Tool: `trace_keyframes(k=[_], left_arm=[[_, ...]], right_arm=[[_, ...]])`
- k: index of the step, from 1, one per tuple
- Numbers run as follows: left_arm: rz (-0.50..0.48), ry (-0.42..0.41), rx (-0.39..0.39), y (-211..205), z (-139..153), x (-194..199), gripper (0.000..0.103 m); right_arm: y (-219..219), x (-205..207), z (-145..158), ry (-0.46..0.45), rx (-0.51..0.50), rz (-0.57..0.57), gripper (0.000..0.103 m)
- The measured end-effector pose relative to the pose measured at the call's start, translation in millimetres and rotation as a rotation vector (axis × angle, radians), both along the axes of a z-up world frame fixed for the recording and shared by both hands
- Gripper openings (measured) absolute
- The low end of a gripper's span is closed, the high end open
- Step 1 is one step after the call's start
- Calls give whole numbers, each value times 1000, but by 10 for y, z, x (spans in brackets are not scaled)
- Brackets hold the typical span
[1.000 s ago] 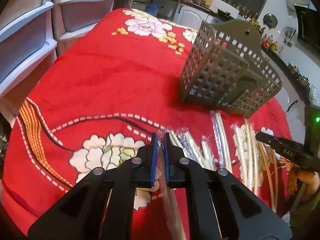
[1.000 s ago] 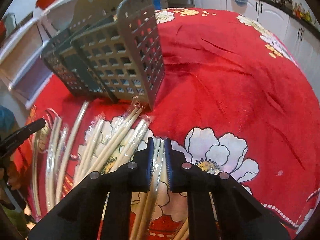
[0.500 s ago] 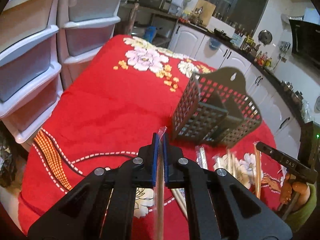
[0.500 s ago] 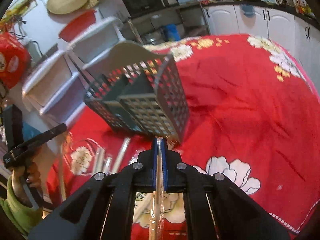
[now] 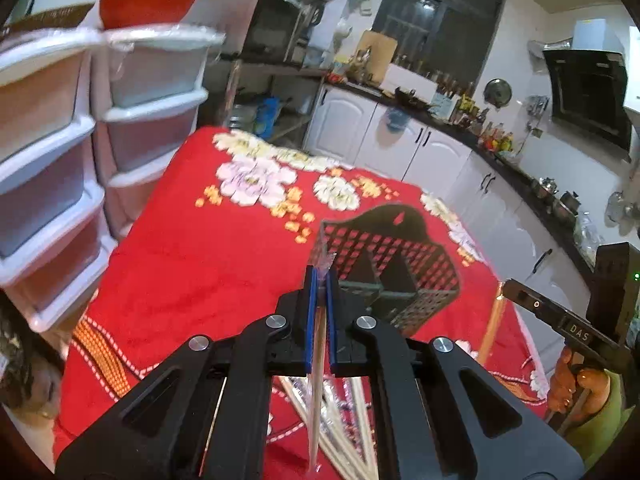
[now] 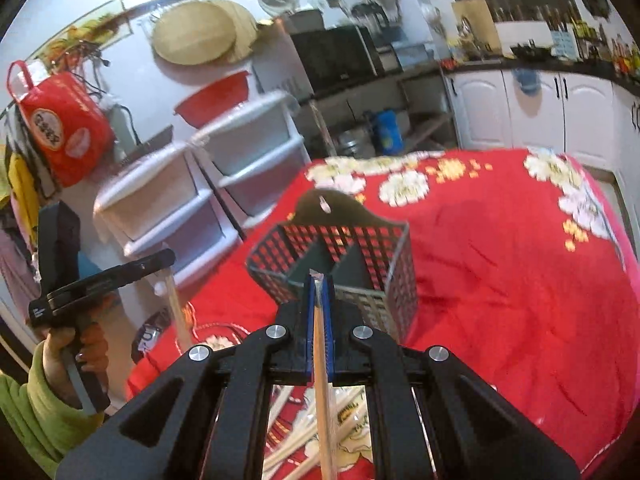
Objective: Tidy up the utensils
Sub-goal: 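Lift both held chopstick pairs and carry them over the grey slotted basket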
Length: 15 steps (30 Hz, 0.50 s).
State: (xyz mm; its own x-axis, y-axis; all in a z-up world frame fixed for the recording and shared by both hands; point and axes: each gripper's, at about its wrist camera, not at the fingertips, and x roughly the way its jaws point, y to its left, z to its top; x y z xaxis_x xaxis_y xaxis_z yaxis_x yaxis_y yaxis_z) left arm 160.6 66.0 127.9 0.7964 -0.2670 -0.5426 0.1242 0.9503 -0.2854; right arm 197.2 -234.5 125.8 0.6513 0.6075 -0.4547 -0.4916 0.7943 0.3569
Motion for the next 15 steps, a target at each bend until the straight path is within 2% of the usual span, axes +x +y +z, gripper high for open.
trace_keyframes(k=[9, 15], left_arm=[[-17, -57, -16, -90, 262, 45, 1], [-24, -119, -21, -135, 535, 85, 1]], right_arm=[[36, -22, 320, -103, 24, 15, 4], [92, 25, 513, -149, 44, 32, 3]])
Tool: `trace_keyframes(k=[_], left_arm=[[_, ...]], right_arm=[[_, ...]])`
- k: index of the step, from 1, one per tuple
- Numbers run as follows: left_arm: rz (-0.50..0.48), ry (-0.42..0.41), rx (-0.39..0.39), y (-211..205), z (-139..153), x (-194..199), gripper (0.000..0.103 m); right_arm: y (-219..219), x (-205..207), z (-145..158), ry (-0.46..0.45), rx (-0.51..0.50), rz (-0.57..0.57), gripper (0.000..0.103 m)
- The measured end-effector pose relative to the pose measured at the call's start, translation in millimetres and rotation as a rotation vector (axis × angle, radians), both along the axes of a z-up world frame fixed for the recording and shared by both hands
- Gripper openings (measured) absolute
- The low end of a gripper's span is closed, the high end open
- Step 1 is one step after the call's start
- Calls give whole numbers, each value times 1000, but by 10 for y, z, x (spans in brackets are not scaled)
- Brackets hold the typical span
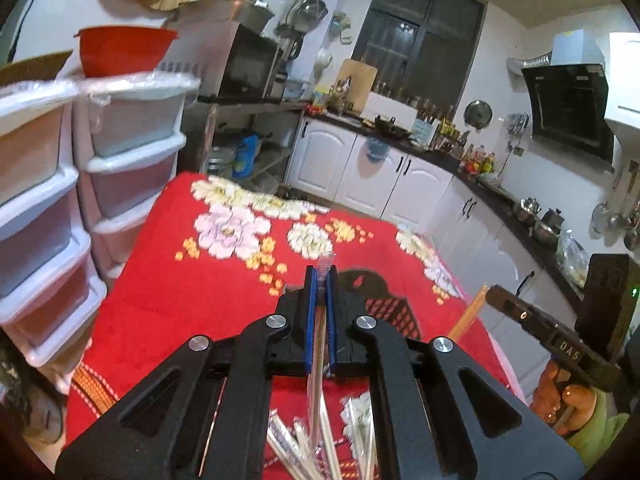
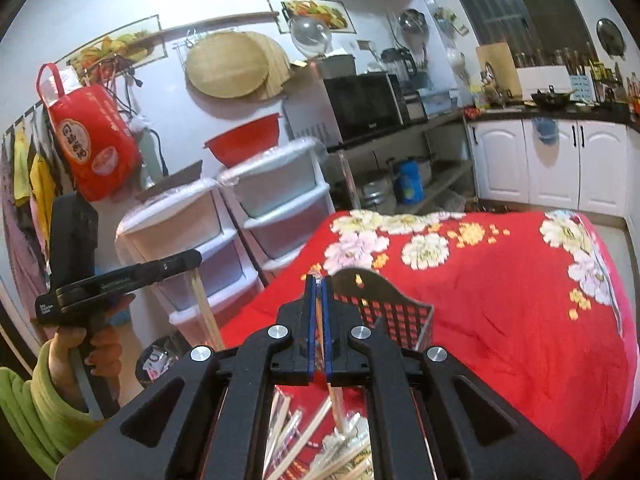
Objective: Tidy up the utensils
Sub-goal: 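Lift both held chopstick pairs and carry them over the grey slotted basket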
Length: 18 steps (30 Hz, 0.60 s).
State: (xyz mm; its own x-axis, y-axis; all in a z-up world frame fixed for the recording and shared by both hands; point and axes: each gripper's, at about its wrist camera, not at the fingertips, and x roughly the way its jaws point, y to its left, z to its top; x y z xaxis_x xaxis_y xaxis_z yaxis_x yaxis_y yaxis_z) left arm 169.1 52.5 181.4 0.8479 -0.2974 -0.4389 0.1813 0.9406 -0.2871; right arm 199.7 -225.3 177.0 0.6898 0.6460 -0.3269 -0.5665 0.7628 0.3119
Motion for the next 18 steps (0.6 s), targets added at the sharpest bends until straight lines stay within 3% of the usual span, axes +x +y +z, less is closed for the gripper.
trace_keyframes(k=[13, 18], left_arm=[[27, -153, -6, -95, 681, 321, 1], [67, -175, 4, -109, 757, 541, 1]], right_arm=[[-10, 261, 506, -104, 45, -16, 2], [-53, 411, 555, -115, 61, -41, 2]])
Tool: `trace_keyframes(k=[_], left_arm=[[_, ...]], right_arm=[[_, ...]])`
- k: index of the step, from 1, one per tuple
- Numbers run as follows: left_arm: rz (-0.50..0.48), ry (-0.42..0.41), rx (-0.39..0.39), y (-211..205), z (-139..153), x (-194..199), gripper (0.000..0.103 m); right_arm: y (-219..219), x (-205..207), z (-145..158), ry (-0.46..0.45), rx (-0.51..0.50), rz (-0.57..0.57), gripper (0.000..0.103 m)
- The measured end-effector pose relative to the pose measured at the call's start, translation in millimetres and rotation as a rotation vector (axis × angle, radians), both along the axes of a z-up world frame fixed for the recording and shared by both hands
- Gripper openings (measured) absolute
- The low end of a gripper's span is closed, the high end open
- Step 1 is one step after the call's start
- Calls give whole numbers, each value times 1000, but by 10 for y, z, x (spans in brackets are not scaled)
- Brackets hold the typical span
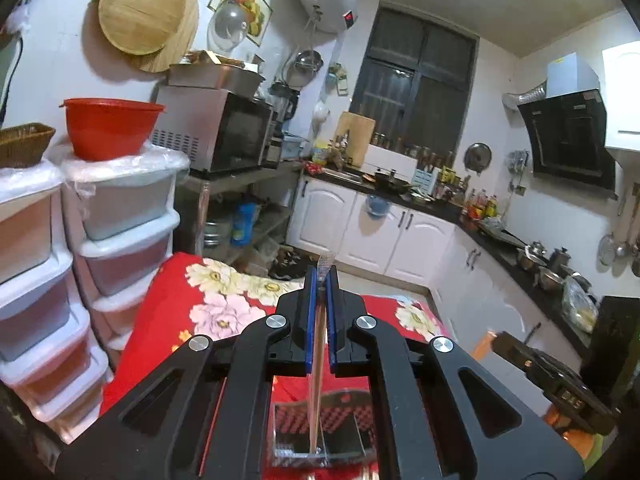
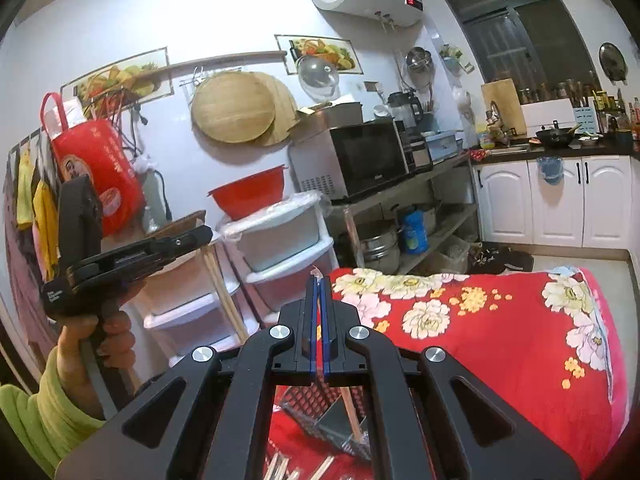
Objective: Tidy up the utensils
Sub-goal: 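Lift both held chopstick pairs and carry them over the grey slotted basket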
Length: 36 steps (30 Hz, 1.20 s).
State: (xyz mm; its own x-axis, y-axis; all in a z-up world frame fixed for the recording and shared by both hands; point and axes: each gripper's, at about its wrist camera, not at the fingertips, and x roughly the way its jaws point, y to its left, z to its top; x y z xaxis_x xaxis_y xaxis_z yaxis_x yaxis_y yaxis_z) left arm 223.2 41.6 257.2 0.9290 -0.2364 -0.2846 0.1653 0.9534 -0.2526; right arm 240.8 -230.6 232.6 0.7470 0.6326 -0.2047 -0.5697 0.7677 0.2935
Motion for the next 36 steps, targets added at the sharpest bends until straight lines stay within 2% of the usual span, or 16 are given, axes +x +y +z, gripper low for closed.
trace_keyframes(k=[3, 13, 17, 22, 36], left_arm=[[3, 11, -13, -30, -70, 127, 1], [38, 31, 30, -184, -486, 256, 1], [28, 55, 58, -291, -691, 268, 1], [3, 94, 44, -337, -949, 280, 1], [5, 98, 48, -347, -1179, 203, 1]], right_arm=[[-14, 85, -49, 13, 8, -12, 2], [63, 330, -413, 98, 27, 2, 2], [148, 385, -562, 124, 5, 8, 2], [189, 433, -713, 172, -11, 7, 2], [91, 361, -1003, 254, -5, -34, 2]])
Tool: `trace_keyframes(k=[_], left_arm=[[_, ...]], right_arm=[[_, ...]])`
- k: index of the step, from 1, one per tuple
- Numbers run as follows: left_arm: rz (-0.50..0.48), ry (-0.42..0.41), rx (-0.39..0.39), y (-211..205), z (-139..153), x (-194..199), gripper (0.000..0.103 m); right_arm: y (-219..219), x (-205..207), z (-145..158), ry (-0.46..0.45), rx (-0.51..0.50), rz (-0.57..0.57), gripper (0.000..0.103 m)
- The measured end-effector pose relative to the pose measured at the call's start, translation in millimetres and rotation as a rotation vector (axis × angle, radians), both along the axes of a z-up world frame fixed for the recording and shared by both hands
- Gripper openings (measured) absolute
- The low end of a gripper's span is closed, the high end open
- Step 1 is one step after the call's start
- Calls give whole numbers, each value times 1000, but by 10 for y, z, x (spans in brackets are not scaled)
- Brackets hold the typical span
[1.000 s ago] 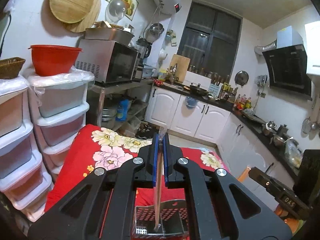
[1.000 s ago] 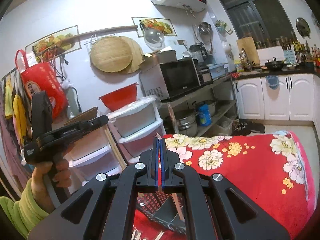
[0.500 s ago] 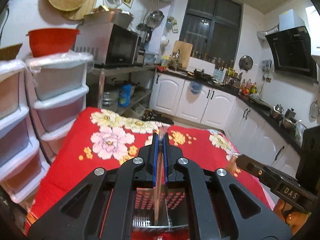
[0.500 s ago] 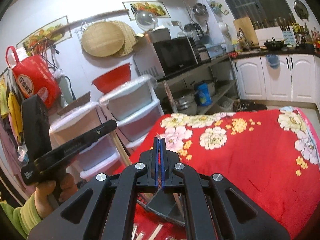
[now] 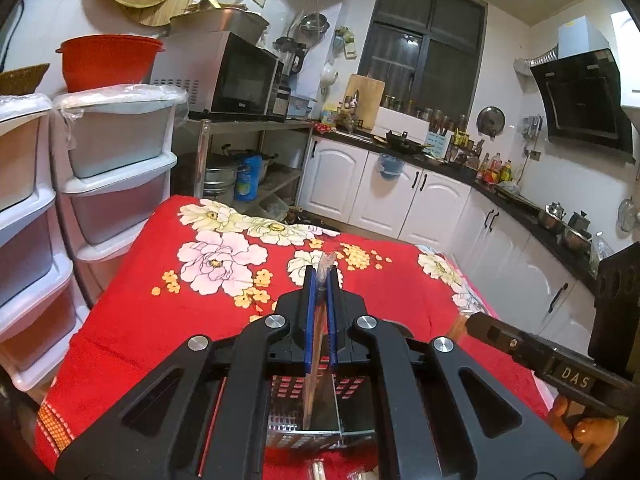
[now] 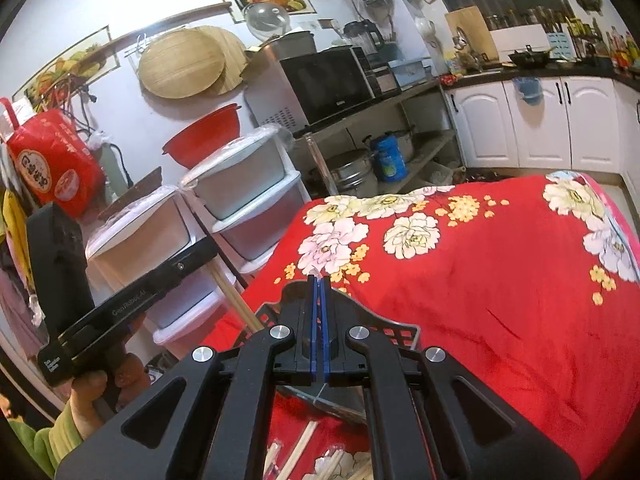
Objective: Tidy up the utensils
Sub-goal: 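Lift both held chopstick pairs and carry them over the grey slotted basket, then open the left gripper over the basket while the right gripper opens to drop its pair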
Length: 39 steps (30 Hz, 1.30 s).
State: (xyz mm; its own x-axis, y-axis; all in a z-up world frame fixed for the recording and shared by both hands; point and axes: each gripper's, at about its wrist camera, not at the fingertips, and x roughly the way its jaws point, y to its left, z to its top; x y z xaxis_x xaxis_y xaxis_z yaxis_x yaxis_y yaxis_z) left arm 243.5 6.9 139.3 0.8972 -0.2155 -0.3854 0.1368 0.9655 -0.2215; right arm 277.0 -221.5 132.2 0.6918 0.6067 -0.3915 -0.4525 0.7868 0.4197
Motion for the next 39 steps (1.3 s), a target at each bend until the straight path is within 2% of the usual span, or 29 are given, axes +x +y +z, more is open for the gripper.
trace_keyframes(k=[6, 13, 14, 16, 18, 20, 25, 31, 35, 39], left_arm=[[-2, 30, -6, 5, -104, -16, 1], [-5, 58, -16, 50, -190, -85, 20], [-4, 61, -16, 53, -200, -91, 24], [-4, 65, -15, 60, -221, -123, 31], [-5, 67, -13, 61, -232, -153, 35], [-6, 69, -11, 72, -231, -172, 43], [10, 78, -21, 106, -251, -213, 54], [20, 69, -49, 202, -250, -391, 77], [39, 48, -45, 254, -216, -529, 87], [51, 38, -52, 321, -190, -660, 89]], right_arm=[[-76, -73, 2, -2, -10, -37, 2], [-148, -131, 0, 6, -20, -60, 4], [-151, -133, 0, 9, -23, -61, 6], [-164, -149, -15, 15, -25, -64, 20], [-175, -172, -16, 12, -32, -70, 27], [-179, -192, -15, 11, -41, -75, 28], [-198, -268, -22, -3, -67, -94, 49], [-230, -370, -38, -17, -95, -112, 58], [-253, -470, -51, -22, -107, -125, 63], [-270, -581, -49, -26, -114, -137, 65]])
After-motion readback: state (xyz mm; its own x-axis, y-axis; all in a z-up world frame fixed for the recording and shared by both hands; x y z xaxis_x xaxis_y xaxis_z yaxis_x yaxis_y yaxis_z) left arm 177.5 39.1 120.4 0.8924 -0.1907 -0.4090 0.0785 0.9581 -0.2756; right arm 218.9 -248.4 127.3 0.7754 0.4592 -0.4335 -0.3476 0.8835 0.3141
